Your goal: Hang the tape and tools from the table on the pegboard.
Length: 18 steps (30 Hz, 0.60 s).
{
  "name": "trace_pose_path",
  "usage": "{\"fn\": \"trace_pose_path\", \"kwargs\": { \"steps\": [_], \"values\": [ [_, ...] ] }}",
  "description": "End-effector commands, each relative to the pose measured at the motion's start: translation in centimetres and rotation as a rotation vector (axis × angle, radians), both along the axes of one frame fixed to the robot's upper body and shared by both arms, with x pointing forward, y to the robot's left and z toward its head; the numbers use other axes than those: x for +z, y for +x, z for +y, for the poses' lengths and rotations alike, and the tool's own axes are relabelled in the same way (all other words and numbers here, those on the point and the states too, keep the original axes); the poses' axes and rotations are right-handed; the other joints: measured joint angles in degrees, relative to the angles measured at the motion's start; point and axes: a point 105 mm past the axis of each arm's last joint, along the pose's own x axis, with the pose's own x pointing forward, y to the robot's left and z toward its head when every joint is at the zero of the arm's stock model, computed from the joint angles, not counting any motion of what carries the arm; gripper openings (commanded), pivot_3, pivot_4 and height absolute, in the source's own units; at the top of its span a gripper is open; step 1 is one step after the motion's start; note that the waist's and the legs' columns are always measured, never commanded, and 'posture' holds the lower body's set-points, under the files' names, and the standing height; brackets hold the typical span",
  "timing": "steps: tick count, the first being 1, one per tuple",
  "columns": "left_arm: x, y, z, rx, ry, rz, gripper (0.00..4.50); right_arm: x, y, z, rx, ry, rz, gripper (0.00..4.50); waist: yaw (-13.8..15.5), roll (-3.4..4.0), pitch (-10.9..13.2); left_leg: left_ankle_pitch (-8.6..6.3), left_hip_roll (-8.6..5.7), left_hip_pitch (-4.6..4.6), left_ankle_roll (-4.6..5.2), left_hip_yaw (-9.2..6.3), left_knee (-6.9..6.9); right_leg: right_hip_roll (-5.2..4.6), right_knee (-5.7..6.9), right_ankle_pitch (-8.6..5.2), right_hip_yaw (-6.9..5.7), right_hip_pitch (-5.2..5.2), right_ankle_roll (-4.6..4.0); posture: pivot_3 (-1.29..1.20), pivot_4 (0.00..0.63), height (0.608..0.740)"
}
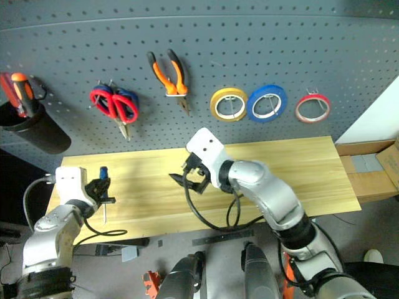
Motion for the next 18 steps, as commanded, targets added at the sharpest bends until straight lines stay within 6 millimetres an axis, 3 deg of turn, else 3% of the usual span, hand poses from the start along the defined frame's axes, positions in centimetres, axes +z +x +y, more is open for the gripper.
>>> {"fn": "trace_pose_path", "kwargs": {
  "steps": [1,6,11,18],
  "values": [
    [4.7,-1.3,-0.4,0.003,0.063,-0.213,0.51,3.9,-2.5,0.1,0.152,0.091,-0.138,4.50,0.11,-0.03,-0.02,0.00,0.02,-0.01,-0.01,0.00,0.00,0.01,0.00,0.00,0.00,0.00,0.00,0.00,0.282,0.740],
    [8.0,-2.0,0.1,0.052,0.130,-0.338,0.51,4.8,-2.9,0.0,0.214,0.102,-0.182,4.50,0.88,-0.25,-0.45,0.00,0.00,0.00,-0.01,0.02,0.02,0.01,0.01,0.01,-0.04,0.02,-0.01,0.03,0.245,0.740],
    [13.9,-2.5,0.5,0.085,0.201,-0.543,0.51,5.1,-2.7,0.2,0.256,0.109,-0.194,4.50,2.06,-0.76,-1.00,0.13,-0.04,0.00,-0.23,0.11,0.04,0.03,0.02,0.01,-0.09,0.03,-0.02,0.05,0.195,0.740],
    [18.8,-1.3,-0.5,0.003,0.224,-0.696,0.51,5.5,-1.7,0.5,0.250,0.108,-0.221,4.50,2.44,-1.14,-2.46,0.15,-0.09,-0.02,-0.28,0.16,0.07,0.01,-0.03,0.02,-0.16,0.09,-0.02,0.05,0.168,0.740]
  ]
}}
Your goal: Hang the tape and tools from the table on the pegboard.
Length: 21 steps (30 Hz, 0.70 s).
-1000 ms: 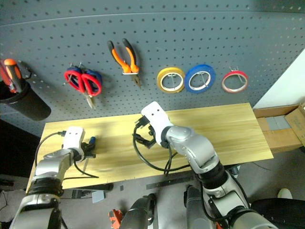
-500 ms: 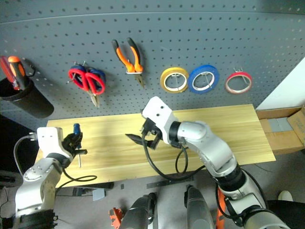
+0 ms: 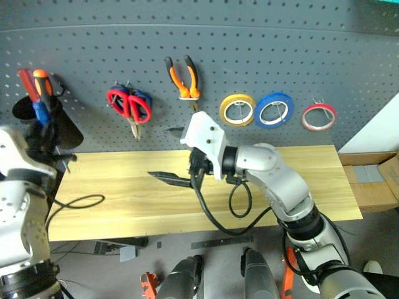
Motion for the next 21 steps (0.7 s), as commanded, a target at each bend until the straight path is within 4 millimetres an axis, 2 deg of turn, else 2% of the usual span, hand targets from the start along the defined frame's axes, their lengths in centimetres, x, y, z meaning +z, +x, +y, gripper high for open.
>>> {"fn": "trace_pose_path", "kwargs": {
  "steps": [1,4,10,14,21],
  "values": [
    [3.6,-0.2,-0.8,-0.050,0.047,-0.122,0.51,1.4,0.2,-0.2,-0.005,0.038,-0.059,4.50,-0.01,-0.07,-0.40,0.00,0.00,0.01,-0.01,0.00,0.00,0.01,0.01,0.00,-0.02,0.00,0.00,0.05,0.166,0.740],
    [7.3,0.1,-0.3,-0.055,0.048,-0.222,0.51,1.5,0.9,-0.5,-0.046,0.045,-0.059,4.50,-0.02,-0.23,-0.52,0.02,-0.04,0.03,-0.04,0.00,0.02,0.06,0.06,0.01,-0.07,0.01,-0.01,0.04,0.164,0.740],
    [10.3,1.2,2.3,-0.004,0.055,-0.294,0.51,1.5,1.5,-0.6,-0.087,0.057,-0.055,4.50,-0.46,-0.24,-0.73,0.03,-0.06,0.12,-0.08,0.14,0.00,0.10,0.09,0.05,-0.01,0.00,-0.07,0.03,0.162,0.740],
    [10.1,2.7,2.9,0.000,0.060,-0.293,0.51,1.5,1.7,-0.5,-0.097,0.050,-0.057,4.50,-0.45,-0.25,-0.82,0.01,-0.08,0.15,-0.11,0.19,0.01,0.10,0.12,0.05,-0.08,-0.02,-0.07,0.01,0.168,0.740],
    [7.9,2.6,4.9,0.095,0.012,-0.285,0.51,1.6,1.9,-0.6,-0.111,0.045,-0.062,4.50,-0.62,-0.26,-0.83,-0.01,-0.03,0.14,-0.14,0.24,0.04,0.07,0.15,0.06,-0.06,-0.09,-0.07,-0.01,0.172,0.740]
  ]
}}
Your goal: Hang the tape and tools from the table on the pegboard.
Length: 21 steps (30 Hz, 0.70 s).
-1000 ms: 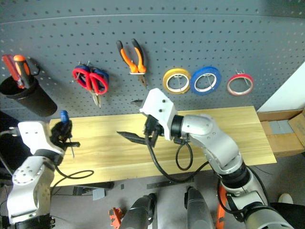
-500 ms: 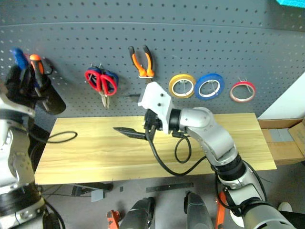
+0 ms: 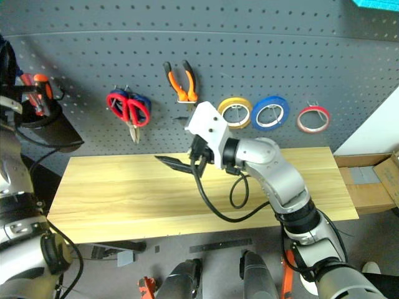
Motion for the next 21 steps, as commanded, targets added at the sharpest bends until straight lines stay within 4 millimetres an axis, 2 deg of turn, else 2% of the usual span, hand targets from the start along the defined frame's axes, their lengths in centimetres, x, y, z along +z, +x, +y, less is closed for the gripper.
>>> {"fn": "trace_pose_path", "kwargs": {
  "steps": [1,2,8,13,14,19,21],
  "values": [
    [0.3,-1.3,1.0,0.062,-0.001,-0.059,0.51,1.5,-0.4,0.0,0.004,0.021,-0.061,4.50,-0.01,0.01,-0.01,0.00,0.01,0.00,0.00,0.00,0.00,0.00,0.01,0.00,-0.01,0.00,0.00,-0.01,0.172,0.740],
    [0.0,-1.4,1.2,0.081,0.000,-0.056,0.51,1.6,-0.4,0.0,0.004,0.020,-0.064,4.50,-0.03,0.00,-0.01,0.00,0.01,0.00,0.00,0.01,0.01,0.00,0.01,0.00,0.00,0.00,0.00,-0.01,0.171,0.740],
    [-1.4,-2.0,2.0,0.135,-0.020,-0.057,2.56,2.4,-0.4,0.0,0.011,0.046,-0.084,4.50,0.00,-0.02,-0.18,0.00,0.01,0.00,0.00,0.01,0.04,0.00,0.04,0.03,-0.01,0.00,-0.04,-0.01,0.168,0.740],
    [-1.8,-1.9,1.9,0.128,-0.052,-0.065,4.28,3.0,-0.6,0.1,0.028,0.071,-0.098,4.50,0.00,-0.13,-0.69,0.00,0.01,0.00,0.00,0.02,0.07,0.00,0.05,0.04,-0.01,0.01,-0.05,-0.01,0.160,0.740],
    [-1.7,-1.9,1.7,0.121,-0.050,-0.069,4.49,3.0,-0.6,0.1,0.030,0.074,-0.100,4.50,-0.02,-0.11,-0.91,0.00,0.01,0.00,0.00,0.02,0.07,0.00,0.04,0.04,-0.01,0.01,-0.05,-0.02,0.155,0.740],
    [0.8,-2.0,-1.6,0.031,0.023,-0.142,4.49,3.6,-0.7,-0.6,0.036,0.108,-0.114,4.50,-0.13,-0.21,-1.74,0.00,0.00,0.02,0.00,0.04,0.10,0.01,0.08,0.05,-0.02,0.03,-0.06,-0.02,0.132,0.740],
    [2.0,-1.7,-4.8,-0.071,0.101,-0.157,4.49,4.5,-0.7,-1.6,0.037,0.153,-0.116,4.50,0.00,-0.24,-2.11,0.00,0.00,0.01,0.00,0.04,0.16,0.01,0.08,0.09,-0.01,0.05,-0.07,-0.03,0.121,0.740]
  ]
}}
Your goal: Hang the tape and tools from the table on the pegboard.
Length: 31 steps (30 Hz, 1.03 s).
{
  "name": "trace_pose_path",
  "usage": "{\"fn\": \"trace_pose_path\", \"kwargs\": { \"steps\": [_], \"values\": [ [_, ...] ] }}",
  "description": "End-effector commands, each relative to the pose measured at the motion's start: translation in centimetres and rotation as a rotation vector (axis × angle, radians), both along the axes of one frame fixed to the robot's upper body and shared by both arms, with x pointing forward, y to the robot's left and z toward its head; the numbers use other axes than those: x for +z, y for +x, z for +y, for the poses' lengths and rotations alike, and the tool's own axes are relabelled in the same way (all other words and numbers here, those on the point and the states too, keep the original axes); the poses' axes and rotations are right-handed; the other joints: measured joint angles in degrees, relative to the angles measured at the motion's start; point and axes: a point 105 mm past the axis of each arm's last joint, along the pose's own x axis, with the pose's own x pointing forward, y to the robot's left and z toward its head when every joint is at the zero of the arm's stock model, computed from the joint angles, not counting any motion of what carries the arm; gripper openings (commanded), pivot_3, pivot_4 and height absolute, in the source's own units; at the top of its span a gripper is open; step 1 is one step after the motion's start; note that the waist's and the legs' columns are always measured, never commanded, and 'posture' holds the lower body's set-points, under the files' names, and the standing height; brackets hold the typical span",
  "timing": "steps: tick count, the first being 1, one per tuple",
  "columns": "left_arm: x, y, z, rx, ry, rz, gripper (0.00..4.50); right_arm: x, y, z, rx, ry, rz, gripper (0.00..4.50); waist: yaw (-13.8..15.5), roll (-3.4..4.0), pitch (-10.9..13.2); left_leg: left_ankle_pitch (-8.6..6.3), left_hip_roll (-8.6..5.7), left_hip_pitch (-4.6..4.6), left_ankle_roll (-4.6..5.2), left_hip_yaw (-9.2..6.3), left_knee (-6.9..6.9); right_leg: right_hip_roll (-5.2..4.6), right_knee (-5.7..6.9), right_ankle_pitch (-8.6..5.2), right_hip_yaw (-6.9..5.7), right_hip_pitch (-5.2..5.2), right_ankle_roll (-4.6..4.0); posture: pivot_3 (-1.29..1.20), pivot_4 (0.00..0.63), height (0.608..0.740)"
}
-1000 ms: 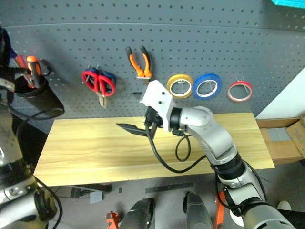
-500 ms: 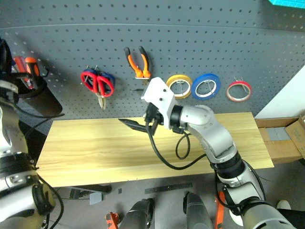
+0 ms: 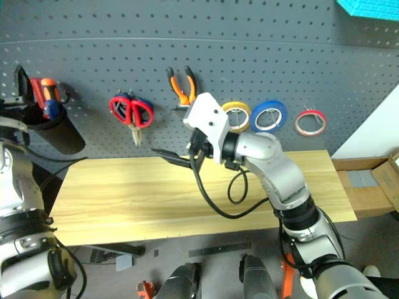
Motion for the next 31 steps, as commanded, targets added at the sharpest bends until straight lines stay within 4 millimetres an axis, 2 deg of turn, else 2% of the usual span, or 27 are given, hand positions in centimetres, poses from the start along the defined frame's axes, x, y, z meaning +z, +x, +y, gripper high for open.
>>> {"fn": "trace_pose_path", "kwargs": {
  "steps": [1,2,5,8,11,12,14,18,20,24,27,31],
  "values": [
    [3.8,-0.7,-5.5,-0.157,0.154,-0.096,4.49,2.8,-0.7,-1.7,0.016,0.101,-0.064,4.50,0.19,-0.01,-0.66,0.00,0.00,0.00,0.00,-0.02,0.02,0.00,-0.01,0.01,-0.01,0.02,0.01,-0.03,0.115,0.740],
    [3.8,-0.5,-6.8,-0.211,0.173,-0.088,4.49,3.0,-0.6,-2.2,0.012,0.110,-0.061,4.50,0.19,0.01,-0.95,0.00,0.00,-0.01,0.00,-0.03,0.03,-0.01,-0.05,0.01,-0.02,0.06,0.03,-0.04,0.112,0.740],
    [1.6,0.9,-10.3,-0.356,0.203,0.065,4.49,2.6,-0.5,-3.7,-0.011,0.108,-0.039,4.50,-0.02,0.18,-2.11,-0.02,-0.02,0.12,0.03,0.01,0.04,-0.01,-0.13,0.03,0.03,0.26,0.06,-0.04,0.102,0.740],
    [-2.2,1.9,-12.5,-0.375,0.237,0.251,4.49,1.4,-0.3,-5.3,-0.055,0.077,-0.003,4.50,-0.58,0.65,-2.91,-0.03,-0.07,0.40,0.06,0.11,-0.02,0.02,-0.14,0.03,0.10,0.50,0.06,-0.04,0.096,0.740],
    [-6.9,2.0,-14.3,-0.421,0.174,0.437,4.49,-1.0,-0.6,-6.7,-0.102,0.026,0.052,4.50,-1.07,0.96,-3.25,-0.19,-0.06,1.03,0.34,0.22,-0.15,0.09,-0.12,0.02,0.23,0.98,0.07,-0.04,0.090,0.740],
    [-8.8,1.7,-14.8,-0.451,0.151,0.497,4.49,-2.3,-0.5,-7.1,-0.133,0.012,0.086,4.50,-1.35,0.97,-3.27,-0.20,0.00,1.17,0.36,0.24,-0.15,0.15,-0.11,0.02,0.26,1.08,0.07,-0.05,0.086,0.740],
    [-11.0,1.3,-15.4,-0.477,0.122,0.562,4.49,-4.0,-0.5,-7.9,-0.175,-0.002,0.124,4.50,-1.65,1.07,-3.51,-0.20,0.13,1.26,0.36,0.31,-0.14,0.27,-0.05,0.03,0.34,1.10,0.05,-0.05,0.080,0.740],
    [-15.3,1.0,-14.7,-0.439,0.050,0.654,4.49,-7.5,1.2,-9.5,-0.357,0.010,0.147,4.50,-1.72,1.25,-4.35,-0.19,0.18,1.34,0.35,0.40,-0.11,0.34,-0.01,0.09,0.41,1.13,-0.05,-0.05,0.065,0.740],
    [-18.0,0.6,-13.5,-0.381,-0.023,0.699,4.49,-10.2,2.6,-11.1,-0.504,0.036,0.171,4.50,-1.55,1.33,-4.99,-0.19,0.18,1.49,0.35,0.45,-0.10,0.34,-0.08,0.10,0.44,1.33,-0.05,-0.06,0.056,0.740],
    [-23.6,-1.1,-10.6,-0.217,-0.124,0.812,4.49,-15.6,3.9,-14.6,-0.755,0.049,0.201,4.50,-1.22,1.53,-6.12,-0.33,0.18,2.94,0.51,0.52,-0.26,0.35,-0.50,-0.20,0.45,2.91,0.28,-0.04,0.033,0.740],
    [-25.5,-2.1,-8.9,-0.109,-0.136,0.835,4.49,-18.3,3.8,-15.8,-0.819,0.014,0.204,4.50,-1.04,1.52,-6.41,-0.34,0.18,3.12,0.52,0.65,-0.21,0.35,-0.39,-0.22,0.59,2.99,0.29,-0.03,0.024,0.740],
    [-26.7,-2.9,-8.0,-0.067,-0.145,0.845,4.49,-20.7,3.9,-17.3,-0.902,0.029,0.267,4.50,-0.76,1.52,-6.80,-0.30,0.23,3.18,0.53,0.66,-0.15,0.37,-0.25,-0.17,0.60,3.00,0.27,-0.02,0.015,0.740]
  ]
}}
